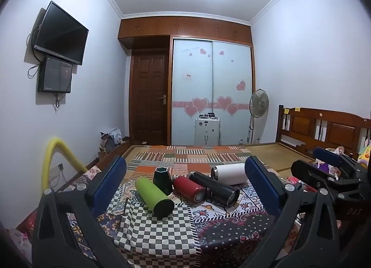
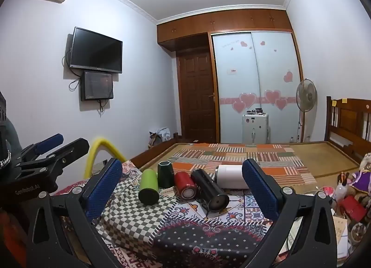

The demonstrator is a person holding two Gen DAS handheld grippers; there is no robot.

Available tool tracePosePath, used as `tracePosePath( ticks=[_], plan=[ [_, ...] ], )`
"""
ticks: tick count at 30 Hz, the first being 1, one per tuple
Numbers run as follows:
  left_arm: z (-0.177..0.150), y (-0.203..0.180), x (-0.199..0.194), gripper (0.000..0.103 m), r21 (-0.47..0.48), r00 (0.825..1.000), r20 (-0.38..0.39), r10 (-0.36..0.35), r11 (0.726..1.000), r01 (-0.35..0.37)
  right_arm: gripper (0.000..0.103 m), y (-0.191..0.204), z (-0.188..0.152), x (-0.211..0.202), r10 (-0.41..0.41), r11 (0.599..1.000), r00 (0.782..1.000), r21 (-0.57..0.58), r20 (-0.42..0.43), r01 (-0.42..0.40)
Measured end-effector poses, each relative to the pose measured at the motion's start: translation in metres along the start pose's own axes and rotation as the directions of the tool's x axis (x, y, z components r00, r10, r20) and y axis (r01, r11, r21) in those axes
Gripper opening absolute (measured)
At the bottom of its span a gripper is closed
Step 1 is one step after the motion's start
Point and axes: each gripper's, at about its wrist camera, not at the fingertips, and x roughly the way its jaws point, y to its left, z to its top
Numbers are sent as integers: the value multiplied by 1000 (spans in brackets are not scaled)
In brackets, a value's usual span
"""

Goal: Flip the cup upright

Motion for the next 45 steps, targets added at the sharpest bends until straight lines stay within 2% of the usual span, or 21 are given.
tracePosePath(
  ticks=[1,8,45],
  plan=[
    [3,5,7,103,-16,999,-33,1,1000,-2,103,0,0,0,-1,1000,1000,0,1,1],
    [-3,0,6,103,9,1000,-3,19,1000,-19,103,0,0,0,-6,1000,1000,5,-3,6],
    [-4,0,6,103,12,1000,-8,-2,1000,2,103,-6,-3,0,-26,1000,1000,7,-10,26]
  ],
)
